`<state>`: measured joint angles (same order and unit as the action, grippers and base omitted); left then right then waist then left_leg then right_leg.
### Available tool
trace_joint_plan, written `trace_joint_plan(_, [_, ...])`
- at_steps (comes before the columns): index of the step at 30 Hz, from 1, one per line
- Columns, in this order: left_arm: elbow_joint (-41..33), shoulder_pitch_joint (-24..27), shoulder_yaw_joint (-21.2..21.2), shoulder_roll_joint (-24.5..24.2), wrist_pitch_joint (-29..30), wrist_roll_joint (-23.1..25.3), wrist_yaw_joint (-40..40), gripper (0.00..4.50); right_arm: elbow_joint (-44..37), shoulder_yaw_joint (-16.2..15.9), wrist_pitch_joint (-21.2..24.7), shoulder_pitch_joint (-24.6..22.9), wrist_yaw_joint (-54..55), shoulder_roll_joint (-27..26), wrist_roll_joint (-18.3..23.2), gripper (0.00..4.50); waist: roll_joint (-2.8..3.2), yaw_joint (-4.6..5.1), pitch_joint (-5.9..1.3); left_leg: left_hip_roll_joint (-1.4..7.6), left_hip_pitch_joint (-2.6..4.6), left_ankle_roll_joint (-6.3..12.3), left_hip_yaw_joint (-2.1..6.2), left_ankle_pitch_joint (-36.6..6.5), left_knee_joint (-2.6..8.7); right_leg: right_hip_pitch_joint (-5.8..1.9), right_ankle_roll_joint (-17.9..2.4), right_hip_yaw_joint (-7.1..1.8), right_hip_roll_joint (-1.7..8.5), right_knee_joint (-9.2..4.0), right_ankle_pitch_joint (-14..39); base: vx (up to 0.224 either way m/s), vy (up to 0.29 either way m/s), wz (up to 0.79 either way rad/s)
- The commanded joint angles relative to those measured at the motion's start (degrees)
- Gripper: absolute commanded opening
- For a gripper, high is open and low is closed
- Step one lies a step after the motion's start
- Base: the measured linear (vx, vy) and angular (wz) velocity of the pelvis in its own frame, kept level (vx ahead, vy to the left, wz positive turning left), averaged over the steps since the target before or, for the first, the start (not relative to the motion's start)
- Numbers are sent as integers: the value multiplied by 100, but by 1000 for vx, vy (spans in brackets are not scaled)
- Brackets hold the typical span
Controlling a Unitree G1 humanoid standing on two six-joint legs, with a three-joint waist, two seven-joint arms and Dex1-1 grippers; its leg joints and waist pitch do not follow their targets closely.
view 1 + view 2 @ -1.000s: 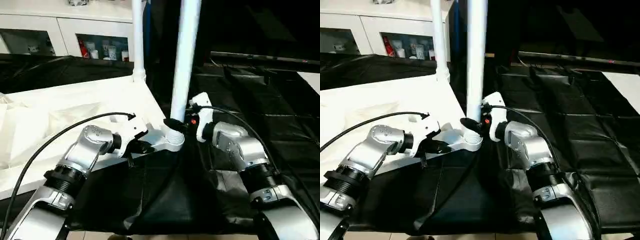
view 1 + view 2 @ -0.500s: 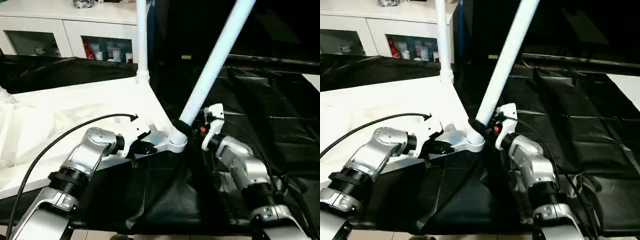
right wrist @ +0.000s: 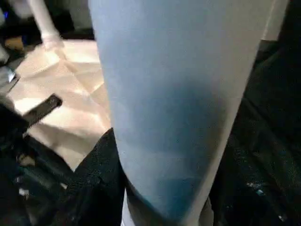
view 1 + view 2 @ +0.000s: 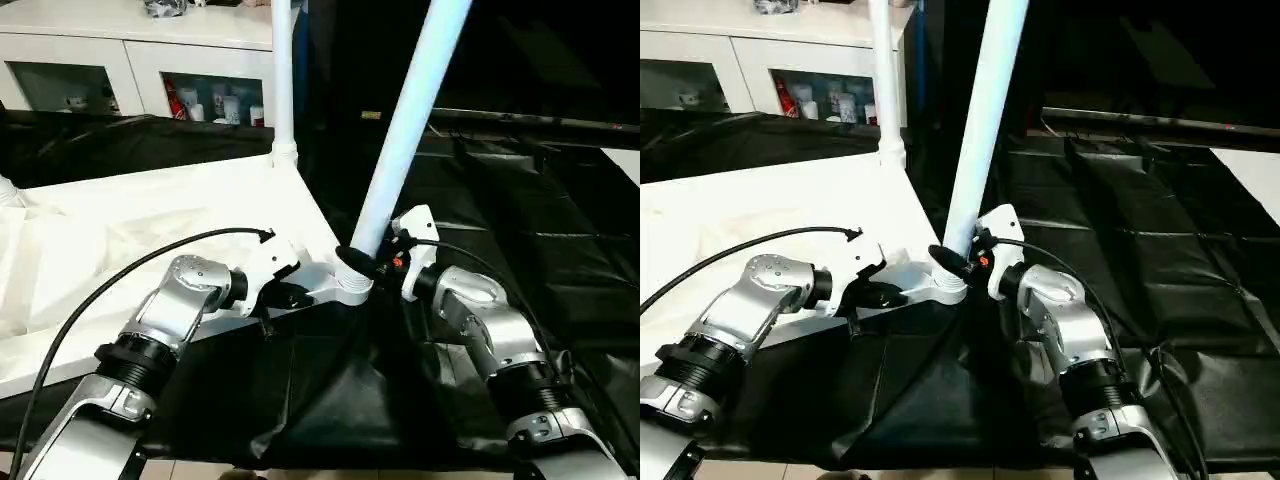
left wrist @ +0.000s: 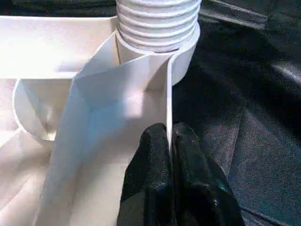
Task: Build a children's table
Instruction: Insert table leg to table base
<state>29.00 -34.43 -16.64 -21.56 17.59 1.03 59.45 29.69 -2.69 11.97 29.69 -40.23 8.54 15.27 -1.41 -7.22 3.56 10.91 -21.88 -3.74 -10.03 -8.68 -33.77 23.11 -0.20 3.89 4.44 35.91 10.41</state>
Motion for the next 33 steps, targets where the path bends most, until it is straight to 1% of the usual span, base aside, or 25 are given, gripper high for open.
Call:
trace_joint_plan(1, [-93,-67,341,46,-205,-258,-140,0,624,140,628,-257,139,24,120,189,-25,-8,-354,241,144,-128,135,-2228,482,-151,-765,-272,499,-616,2781,0,0,0])
trace_joint_plan(2, [-94,-66,342,45,-204,-258,-139,0,629,160,647,-256,144,23,137,189,-28,-6,-353,238,136,-125,134,-2225,484,-156,-765,-271,496,-617,2772,0,0,0])
trace_joint_plan(3, [-94,-72,348,37,-200,-263,-131,0,658,241,739,-251,155,21,213,189,7,-14,-357,244,139,-142,139,-2229,486,-151,-775,-270,499,-612,2736,0,0,0])
trace_joint_plan(4, [-88,-79,354,30,-199,-267,-123,0,677,286,798,-250,158,21,252,189,7,-4,-359,243,139,-161,135,-2243,494,-153,-787,-270,486,-613,2673,0,0,0])
trace_joint_plan(5, [-75,-91,358,11,-203,-265,-108,0,671,237,833,-303,107,74,197,189,32,-14,-362,243,142,-181,135,-2252,492,-151,-807,-271,490,-607,2619,0,0,0])
trace_joint_plan(6, [-75,-91,358,11,-203,-265,-108,0,671,237,833,-303,107,74,197,189,12,-10,-359,242,141,-191,130,-2259,494,-151,-811,-273,485,-607,2589,0,0,0])
trace_joint_plan(8, [-37,-109,336,-25,-225,-240,-73,0,462,-17,873,-531,-67,174,2,189,38,-20,-364,240,146,-204,129,-2264,491,-151,-812,-276,489,-609,2569,0,0,0])
trace_joint_plan(9, [-35,-110,335,-26,-226,-239,-72,0,448,-31,876,-543,-75,178,-8,189,21,-25,-362,239,131,-199,128,-2225,498,-167,-789,-276,482,-610,2536,0,0,0])
trace_joint_plan(10, [-32,-114,332,-32,-226,-241,-67,0,278,-218,875,-676,-163,242,-134,189,19,-36,-370,241,135,-186,124,-2160,497,-170,-796,-279,480,-598,2450,0,0,0])
trace_joint_plan(12, [-21,-122,322,-42,-235,-237,-52,0,136,-425,836,-769,-190,313,-281,189,22,-52,-373,239,131,-176,117,-2080,499,-172,-792,-284,474,-591,2362,0,0,0])
trace_joint_plan(13, [-12,-128,315,-50,-245,-228,-44,0,74,-517,837,-796,-189,341,-345,189,21,-72,-372,236,137,-164,111,-2045,495,-170,-792,-285,474,-595,2358,0,0,0])
trace_joint_plan(14, [-3,-137,295,-70,-256,-208,-25,0,76,-750,730,-788,-218,424,-551,189,34,-83,-370,236,135,-175,112,-2062,498,-171,-779,-286,478,-600,2417,0,0,0])
trace_joint_plan(15, [-2,-137,294,-71,-257,-208,-25,0,76,-754,728,-788,-218,425,-555,189,21,-88,-365,226,144,-176,109,-2084,497,-169,-744,-282,476,-615,2504,0,0,0])
trace_joint_plan(16, [0,-141,278,-81,-261,-192,-11,0,100,-918,641,-756,-243,484,-720,189,21,-90,-358,226,151,-174,109,-2119,500,-163,-730,-285,483,-627,2578,0,0,0])
trace_joint_plan(17, [0,-142,276,-82,-262,-189,-9,0,103,-945,628,-750,-247,493,-748,189,18,-82,-345,219,160,-183,118,-2215,510,-165,-671,-275,485,-655,2809,0,0,0])
trace_joint_plan(19, [0,-140,260,-96,-262,-175,28,0,91,-1153,616,-633,-331,532,-911,189,19,-82,-342,227,196,-198,136,-2340,528,-162,-584,-263,500,-697,3101,0,0,0])
trace_joint_plan(20, [-6,-134,255,-103,-260,-174,44,0,92,-1163,653,-585,-361,519,-902,189,12,-70,-351,231,188,-212,151,-2347,549,-188,-558,-253,499,-702,3119,0,0,0])
trace_joint_plan(22, [-17,-126,251,-111,-258,-174,60,0,93,-1171,685,-544,-399,511,-893,189,16,-71,-360,242,197,-223,153,-2366,563,-175,-572,-260,490,-701,2962,0,0,0])
trace_joint_plan(24, [-51,-100,239,-129,-263,-180,121,0,218,-1229,684,-396,-564,517,-911,189,-26,-67,-366,241,210,-224,146,-2426,561,-169,-616,-261,479,-691,2855,0,0,0])
trace_joint_plan(25, [-66,-89,229,-139,-272,-183,159,0,276,-1264,674,-333,-642,525,-920,189,-11,-60,-369,240,197,-215,151,-2396,564,-184,-663,-261,483,-673,2782,0,0,0])
trace_joint_plan(29, [-136,-34,160,-195,-393,-221,413,0,723,-1286,509,-30,-956,519,-906,189,-18,-58,-373,240,206,-191,141,-2385,550,-176,-715,-267,491,-675,2722,0,0,0])
trace_joint_plan(30, [-156,-24,134,-213,-425,-230,491,0,819,-1299,478,21,-1056,530,-910,189,-13,-56,-382,247,200,-190,135,-2326,553,-186,-770,-270,482,-655,2557,0,0,0])
trace_joint_plan(31, [-214,4,101,-241,-459,-257,610,0,900,-1338,420,44,-1216,572,-944,189,-79,-47,-378,250,191,-172,124,-2280,557,-191,-774,-271,472,-653,2504,0,0,0])
trace_joint_plan(32, [-255,24,78,-259,-480,-274,686,0,944,-1368,386,51,-1327,604,-971,189,-63,-57,-387,249,181,-165,132,-2225,552,-205,-801,-272,485,-622,2436,0,0,0])
trace_joint_plan(33, [-290,39,61,-280,-504,-294,769,0,995,-1398,343,61,-1476,636,-989,189,-34,-59,-384,258,190,-154,122,-2197,559,-195,-828,-276,477,-628,2344,0,0,0])
